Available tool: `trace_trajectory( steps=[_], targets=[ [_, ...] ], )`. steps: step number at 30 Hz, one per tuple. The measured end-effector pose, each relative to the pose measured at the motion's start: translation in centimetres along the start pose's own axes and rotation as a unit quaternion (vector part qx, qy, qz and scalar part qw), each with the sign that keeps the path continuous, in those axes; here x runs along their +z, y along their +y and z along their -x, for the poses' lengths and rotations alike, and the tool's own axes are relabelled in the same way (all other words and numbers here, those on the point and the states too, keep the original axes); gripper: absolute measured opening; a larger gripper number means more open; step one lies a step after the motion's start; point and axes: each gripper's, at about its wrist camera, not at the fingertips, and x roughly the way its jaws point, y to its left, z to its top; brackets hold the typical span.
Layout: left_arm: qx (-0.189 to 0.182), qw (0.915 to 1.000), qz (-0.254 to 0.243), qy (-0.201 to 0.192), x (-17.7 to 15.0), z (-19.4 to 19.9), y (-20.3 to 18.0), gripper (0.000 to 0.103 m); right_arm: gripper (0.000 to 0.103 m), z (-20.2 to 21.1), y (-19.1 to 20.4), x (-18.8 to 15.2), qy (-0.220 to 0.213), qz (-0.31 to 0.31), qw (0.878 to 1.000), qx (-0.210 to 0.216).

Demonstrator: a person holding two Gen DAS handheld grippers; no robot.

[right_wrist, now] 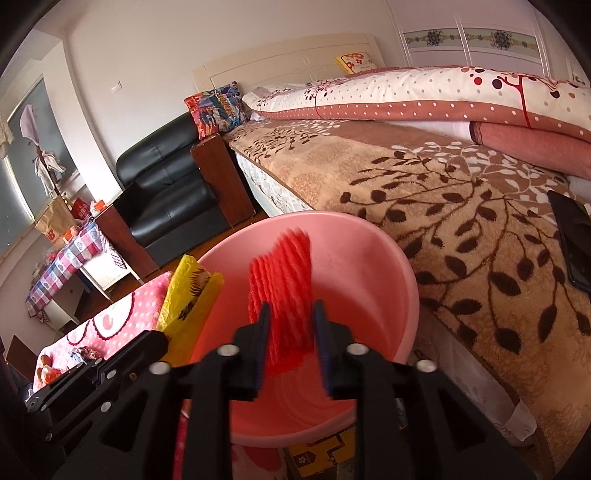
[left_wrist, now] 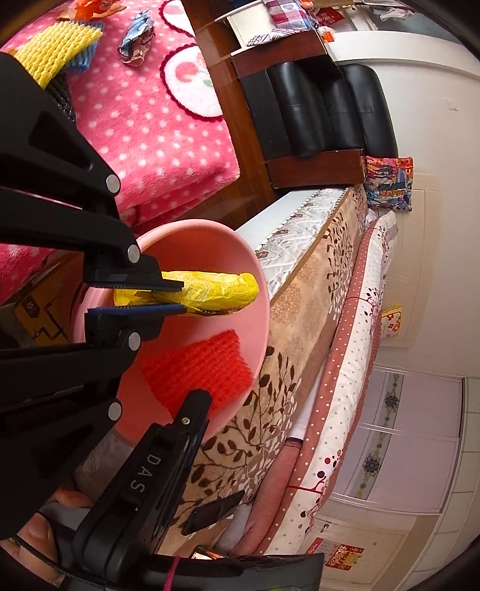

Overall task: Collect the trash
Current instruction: 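Open both tools to drop the items into the pink bucket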

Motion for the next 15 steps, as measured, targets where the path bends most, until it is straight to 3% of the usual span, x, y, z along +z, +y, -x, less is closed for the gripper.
trace_trajectory(
  steps=[2,5,15],
  targets=[
    [-0.002,1.0,0.0,0.005,0.0,0.0,0.0,0.02,0.043,0.1,0.1,0.0,-0.004,0.003,1.0,-0.003],
    [0.0,1.0,-0.004,0.004,0.1,0.3,0.0,0.03,0.044,0.4,0.4,0.0,-0.008,0.011,1.0,-0.006],
    [0.011,0.9994,-0.013,-0.031,0.8,3.9,-0.4,0.032,0.053,3.8,1.6,-0.1,-0.035,0.027,0.999,0.0]
  ],
)
